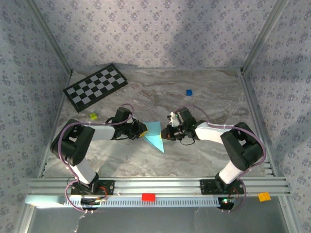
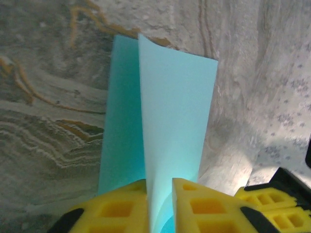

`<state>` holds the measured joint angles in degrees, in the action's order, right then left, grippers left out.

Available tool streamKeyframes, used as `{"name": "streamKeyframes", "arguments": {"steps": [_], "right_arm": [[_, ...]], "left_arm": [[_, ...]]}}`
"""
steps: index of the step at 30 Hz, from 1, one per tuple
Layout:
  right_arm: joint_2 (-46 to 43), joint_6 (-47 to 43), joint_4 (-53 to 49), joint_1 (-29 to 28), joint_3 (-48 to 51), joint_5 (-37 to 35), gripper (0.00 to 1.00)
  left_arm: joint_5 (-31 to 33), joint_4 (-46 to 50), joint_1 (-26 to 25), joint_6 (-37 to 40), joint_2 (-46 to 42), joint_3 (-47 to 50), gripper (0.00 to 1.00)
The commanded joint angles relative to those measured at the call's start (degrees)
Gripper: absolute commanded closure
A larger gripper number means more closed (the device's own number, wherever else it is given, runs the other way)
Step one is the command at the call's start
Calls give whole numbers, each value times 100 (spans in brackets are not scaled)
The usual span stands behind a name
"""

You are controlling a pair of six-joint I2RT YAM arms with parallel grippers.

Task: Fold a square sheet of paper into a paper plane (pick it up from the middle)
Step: Fourth fold the wing at the center of the table.

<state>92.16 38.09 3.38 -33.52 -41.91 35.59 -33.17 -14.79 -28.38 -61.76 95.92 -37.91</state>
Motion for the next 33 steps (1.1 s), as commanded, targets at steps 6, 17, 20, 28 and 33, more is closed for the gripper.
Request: {"name": "streamKeyframes", "arguments": {"steps": [6, 17, 20, 28, 33], "right_arm": [[-509, -495, -1054, 11, -156, -971, 68], [-2047, -1884, -178, -1651, 717, -4173, 51], [-2024, -2539, 454, -2409, 970, -4874, 53], [-933, -3454, 1015, -3310, 678, -6182, 54], [-422, -3729, 1123, -3257, 478, -6297, 54]], "left_arm": [[870, -567, -150, -645, -423, 373, 100], [2668, -127, -926, -1386, -1554, 724, 100], [2724, -72, -965, -1397, -1665, 717, 100], [2519, 152, -972, -1169, -1652, 518, 98], [2372, 240, -981, -1042, -1547, 385, 97]]}}
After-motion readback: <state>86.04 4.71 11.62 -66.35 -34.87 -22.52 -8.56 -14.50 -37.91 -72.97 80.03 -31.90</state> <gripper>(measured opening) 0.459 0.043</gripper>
